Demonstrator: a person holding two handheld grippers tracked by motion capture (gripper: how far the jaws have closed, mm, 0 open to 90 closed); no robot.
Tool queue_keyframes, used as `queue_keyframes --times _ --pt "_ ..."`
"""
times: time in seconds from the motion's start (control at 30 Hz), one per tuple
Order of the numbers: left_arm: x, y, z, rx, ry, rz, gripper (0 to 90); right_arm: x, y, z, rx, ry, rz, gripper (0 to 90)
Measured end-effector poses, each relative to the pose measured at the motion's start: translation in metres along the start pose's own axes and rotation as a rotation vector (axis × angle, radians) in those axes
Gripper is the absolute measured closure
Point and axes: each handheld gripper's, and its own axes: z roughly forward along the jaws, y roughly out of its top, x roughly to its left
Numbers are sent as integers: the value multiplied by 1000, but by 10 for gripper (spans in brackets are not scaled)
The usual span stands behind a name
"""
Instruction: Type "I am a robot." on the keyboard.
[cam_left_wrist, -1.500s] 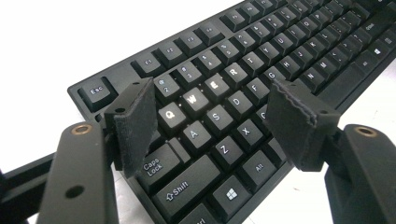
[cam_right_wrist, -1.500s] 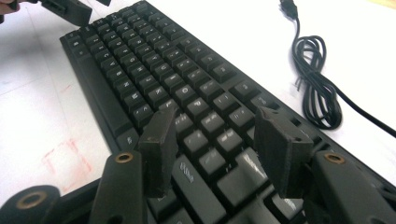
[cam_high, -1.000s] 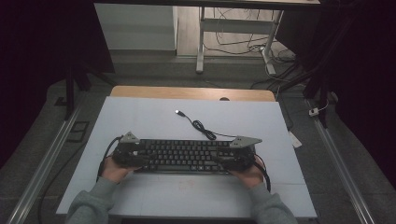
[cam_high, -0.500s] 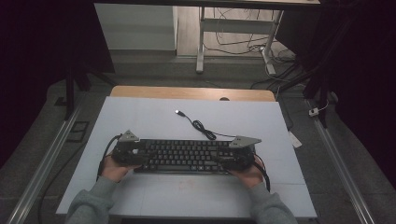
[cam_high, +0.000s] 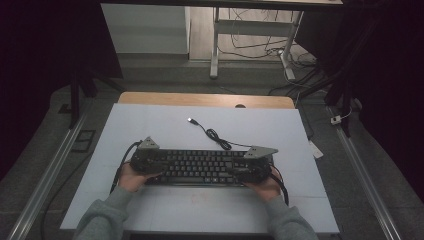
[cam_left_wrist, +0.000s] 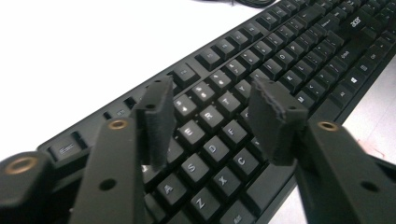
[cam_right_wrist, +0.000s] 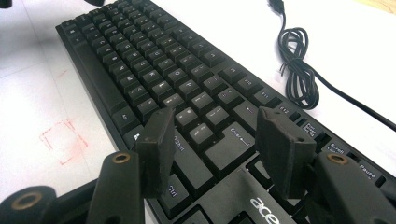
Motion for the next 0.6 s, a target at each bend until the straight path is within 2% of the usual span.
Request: queue_keyframes --times 0.17,0.27,0.43,0.6 --pt "-2 6 7 2 -4 15 620 0 0 0 2 0 0 481" --pt "-4 8 11 2 -8 25 709 0 0 0 3 -1 -2 481" --pt "-9 10 19 34 -26 54 883 0 0 1 12 -4 -4 481" --pt "-12 11 27 59 -29 71 886 0 0 1 14 -4 -7 481"
